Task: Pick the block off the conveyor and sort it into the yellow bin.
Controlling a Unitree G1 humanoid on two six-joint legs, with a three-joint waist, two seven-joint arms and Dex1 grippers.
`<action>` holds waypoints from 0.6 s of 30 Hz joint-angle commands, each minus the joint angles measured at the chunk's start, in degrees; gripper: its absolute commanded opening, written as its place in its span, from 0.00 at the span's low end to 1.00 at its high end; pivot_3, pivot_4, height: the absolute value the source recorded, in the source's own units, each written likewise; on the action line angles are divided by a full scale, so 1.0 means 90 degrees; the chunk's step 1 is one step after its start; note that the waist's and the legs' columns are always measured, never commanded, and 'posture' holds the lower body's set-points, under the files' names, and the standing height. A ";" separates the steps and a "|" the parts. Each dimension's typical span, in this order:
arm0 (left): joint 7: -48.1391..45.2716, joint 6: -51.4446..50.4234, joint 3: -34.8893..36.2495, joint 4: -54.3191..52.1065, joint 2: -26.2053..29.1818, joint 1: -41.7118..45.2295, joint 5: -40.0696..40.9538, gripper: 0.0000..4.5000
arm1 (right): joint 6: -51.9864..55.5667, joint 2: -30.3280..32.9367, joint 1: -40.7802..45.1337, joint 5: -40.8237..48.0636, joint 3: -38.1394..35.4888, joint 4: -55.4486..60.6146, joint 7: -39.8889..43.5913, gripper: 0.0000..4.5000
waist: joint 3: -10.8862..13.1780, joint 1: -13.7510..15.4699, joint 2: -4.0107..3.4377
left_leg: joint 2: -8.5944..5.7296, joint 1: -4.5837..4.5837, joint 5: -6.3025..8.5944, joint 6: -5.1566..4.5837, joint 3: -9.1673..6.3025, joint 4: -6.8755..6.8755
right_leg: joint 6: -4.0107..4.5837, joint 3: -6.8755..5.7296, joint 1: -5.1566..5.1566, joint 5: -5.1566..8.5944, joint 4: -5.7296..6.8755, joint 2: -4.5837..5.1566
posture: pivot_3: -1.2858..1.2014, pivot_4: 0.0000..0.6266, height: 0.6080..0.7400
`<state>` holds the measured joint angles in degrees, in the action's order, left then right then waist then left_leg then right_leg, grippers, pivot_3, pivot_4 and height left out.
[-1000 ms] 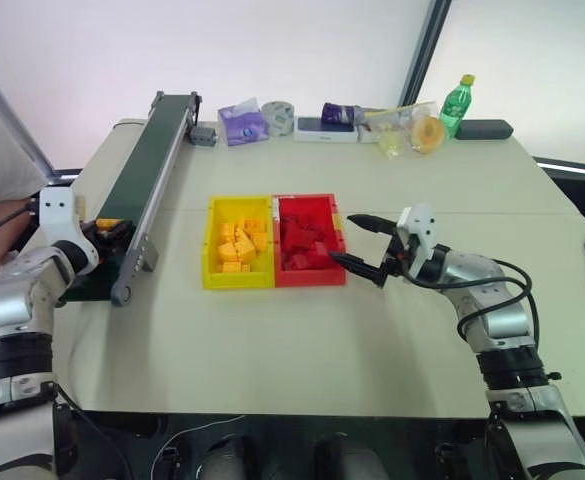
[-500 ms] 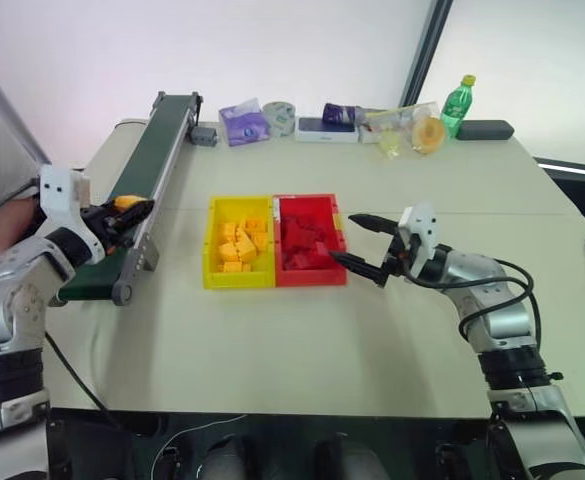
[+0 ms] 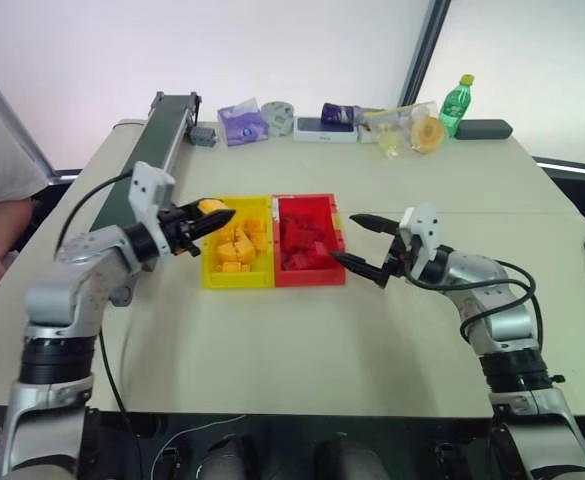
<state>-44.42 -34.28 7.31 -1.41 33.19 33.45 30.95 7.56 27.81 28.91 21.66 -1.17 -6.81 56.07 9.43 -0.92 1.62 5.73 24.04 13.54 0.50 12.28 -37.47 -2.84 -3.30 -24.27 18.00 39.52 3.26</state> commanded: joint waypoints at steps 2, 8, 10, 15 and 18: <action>0.0050 0.0367 -0.0196 0.0275 -0.0222 0.0275 -0.0288 0.30 | 0.0006 0.0036 -0.0021 0.0144 -0.0200 0.0354 -0.0092 1.00 | 0.0000 0.0000 0.0000 | 0.0001 0.0000 0.0000 0.0000 0.0000 0.0000 | 0.0000 0.0000 0.0000 0.0000 0.0000 -0.0001 | 0.52 0.24 1.00; 0.0228 0.0709 -0.0306 0.0766 -0.0422 0.0425 -0.0678 0.30 | 0.0034 0.0061 -0.0127 0.0156 -0.0231 0.0461 -0.0162 1.00 | 0.0000 0.0001 0.0000 | 0.0001 0.0000 0.0000 0.0000 0.0000 -0.0001 | 0.0000 0.0000 0.0000 0.0000 0.0000 -0.0001 | 0.52 0.24 1.00; 0.0211 0.0818 -0.0333 0.0917 -0.0481 0.0465 -0.0773 0.30 | 0.0044 0.0057 -0.0140 0.0155 -0.0228 0.0484 -0.0184 1.00 | 0.0000 0.0004 0.0000 | 0.0001 0.0000 0.0000 0.0000 0.0000 -0.0002 | 0.0000 0.0000 0.0000 0.0000 0.0000 -0.0001 | 0.52 0.24 1.00; 0.0296 0.0745 -0.0351 0.1068 -0.0634 0.0513 -0.0803 0.53 | 0.0055 0.0046 -0.0140 0.0157 -0.0216 0.0507 -0.0215 1.00 | 0.0000 0.0008 0.0000 | 0.0000 0.0000 0.0000 0.0000 0.0000 -0.0003 | 0.0000 -0.0001 0.0000 0.0000 0.0000 -0.0001 | 0.52 0.24 1.00; 0.0398 0.0767 -0.0384 0.1095 -0.0658 0.0532 -0.0900 0.82 | 0.0063 0.0041 -0.0153 0.0162 -0.0212 0.0529 -0.0225 1.00 | 0.0000 0.0007 0.0000 | 0.0001 0.0000 0.0000 0.0000 0.0000 -0.0003 | 0.0000 -0.0001 0.0000 0.0000 0.0000 -0.0001 | 0.52 0.24 1.00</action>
<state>-41.48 -28.24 3.47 9.01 26.79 36.55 23.89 8.36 27.96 27.36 21.78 -1.48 -4.65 54.30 9.43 -0.86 1.62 5.74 24.05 13.54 0.49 12.27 -37.49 -2.85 -3.30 -24.27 18.00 39.52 3.26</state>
